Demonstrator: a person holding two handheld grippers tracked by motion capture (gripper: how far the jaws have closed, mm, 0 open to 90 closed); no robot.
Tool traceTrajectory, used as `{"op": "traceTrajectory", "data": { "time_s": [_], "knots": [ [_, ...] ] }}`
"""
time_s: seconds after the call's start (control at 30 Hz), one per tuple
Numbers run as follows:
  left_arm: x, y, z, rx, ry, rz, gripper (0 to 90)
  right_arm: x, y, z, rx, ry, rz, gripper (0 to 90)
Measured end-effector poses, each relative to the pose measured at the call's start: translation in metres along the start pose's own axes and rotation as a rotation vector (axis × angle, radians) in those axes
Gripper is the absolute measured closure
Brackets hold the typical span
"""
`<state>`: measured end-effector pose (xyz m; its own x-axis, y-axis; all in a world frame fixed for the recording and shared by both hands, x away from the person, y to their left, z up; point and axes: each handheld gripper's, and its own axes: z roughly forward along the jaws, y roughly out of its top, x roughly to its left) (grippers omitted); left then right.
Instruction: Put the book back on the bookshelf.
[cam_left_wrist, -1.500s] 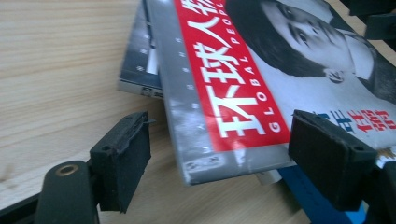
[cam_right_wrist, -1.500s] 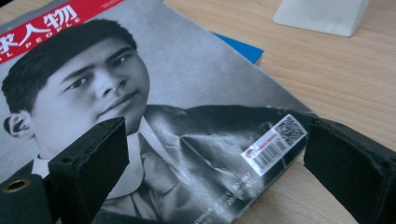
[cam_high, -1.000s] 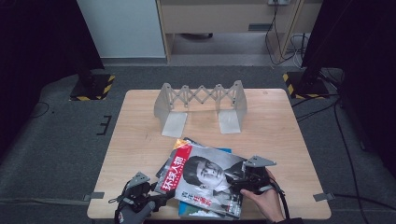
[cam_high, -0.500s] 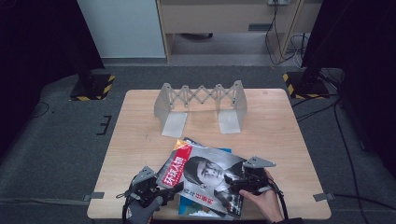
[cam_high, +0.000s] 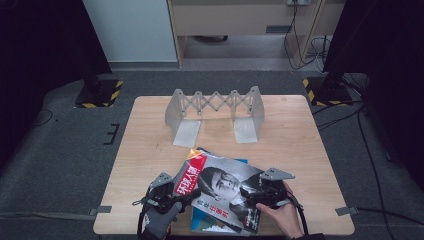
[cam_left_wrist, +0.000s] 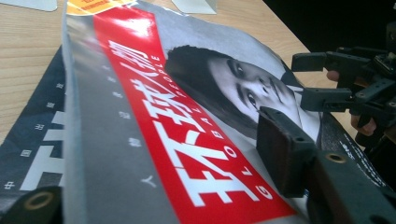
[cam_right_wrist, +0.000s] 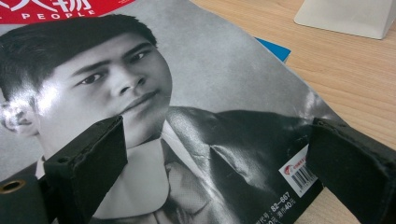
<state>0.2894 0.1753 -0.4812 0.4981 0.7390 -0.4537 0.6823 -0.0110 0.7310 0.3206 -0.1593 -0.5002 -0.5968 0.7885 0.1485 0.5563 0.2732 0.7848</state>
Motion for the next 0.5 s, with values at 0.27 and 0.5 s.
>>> {"op": "traceTrajectory", "data": {
  "time_s": [0.27,0.5],
  "knots": [
    [0.001,0.008,0.000,-0.024,0.009,-0.016,62.8,-0.005,0.003,-0.006,-0.022,-0.030,0.008,7.4],
    [0.003,0.017,-0.003,-0.052,0.007,-0.009,68.8,-0.024,0.004,-0.021,-0.079,-0.093,0.064,7.6]
  ]
}}
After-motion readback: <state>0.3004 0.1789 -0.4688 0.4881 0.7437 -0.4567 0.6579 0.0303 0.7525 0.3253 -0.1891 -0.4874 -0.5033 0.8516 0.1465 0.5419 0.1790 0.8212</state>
